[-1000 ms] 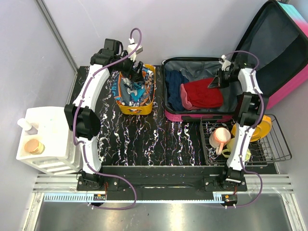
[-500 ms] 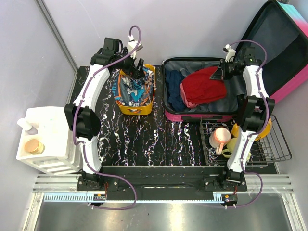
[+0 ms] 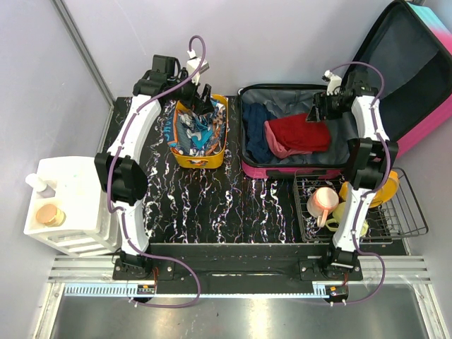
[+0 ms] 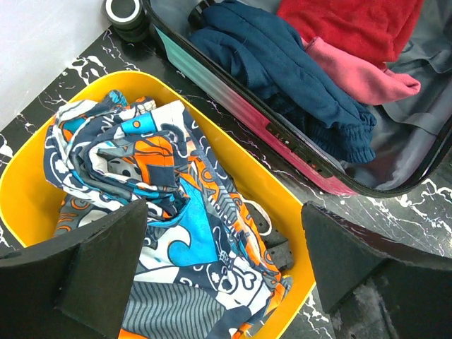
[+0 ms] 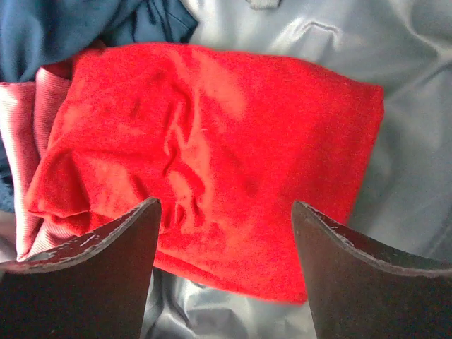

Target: Open, take out, and arrange the luggage

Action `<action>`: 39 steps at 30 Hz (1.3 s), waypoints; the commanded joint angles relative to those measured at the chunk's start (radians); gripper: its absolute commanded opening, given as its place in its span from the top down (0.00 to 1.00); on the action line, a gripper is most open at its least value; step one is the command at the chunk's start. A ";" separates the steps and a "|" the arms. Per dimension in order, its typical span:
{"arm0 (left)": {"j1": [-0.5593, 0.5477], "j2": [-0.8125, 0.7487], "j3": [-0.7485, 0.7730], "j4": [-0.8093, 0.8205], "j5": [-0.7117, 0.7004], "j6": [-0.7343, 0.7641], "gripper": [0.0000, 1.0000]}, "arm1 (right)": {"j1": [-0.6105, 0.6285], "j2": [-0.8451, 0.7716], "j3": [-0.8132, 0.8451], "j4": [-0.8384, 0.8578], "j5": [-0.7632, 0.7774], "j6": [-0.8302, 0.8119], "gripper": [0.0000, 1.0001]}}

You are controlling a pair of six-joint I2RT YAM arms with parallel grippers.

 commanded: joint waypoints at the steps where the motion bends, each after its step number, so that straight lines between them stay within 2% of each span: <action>1: -0.001 -0.029 -0.025 0.051 0.022 -0.010 0.05 | 0.004 -0.047 -0.027 0.035 0.062 -0.116 0.15; 7: 0.001 -0.035 -0.038 0.051 0.024 -0.014 0.05 | 0.015 -0.191 -0.242 0.081 -0.139 -0.302 0.13; 11: -0.001 -0.034 -0.039 0.052 0.038 -0.022 0.05 | 0.053 -0.241 -0.336 0.078 -0.212 -0.393 0.14; 18: 0.001 -0.037 -0.031 0.051 0.039 -0.030 0.05 | 0.137 -0.245 -0.416 0.083 -0.143 -0.535 0.17; 26: -0.002 -0.040 -0.036 0.046 0.038 -0.034 0.05 | 0.153 -0.216 -0.405 0.012 -0.139 -0.661 0.16; 36: -0.002 -0.032 -0.033 0.049 0.039 -0.050 0.05 | 0.194 -0.195 -0.454 0.116 -0.040 -0.694 0.17; 39: -0.001 -0.028 -0.028 0.048 0.044 -0.062 0.06 | 0.199 -0.196 -0.483 0.190 -0.004 -0.683 0.24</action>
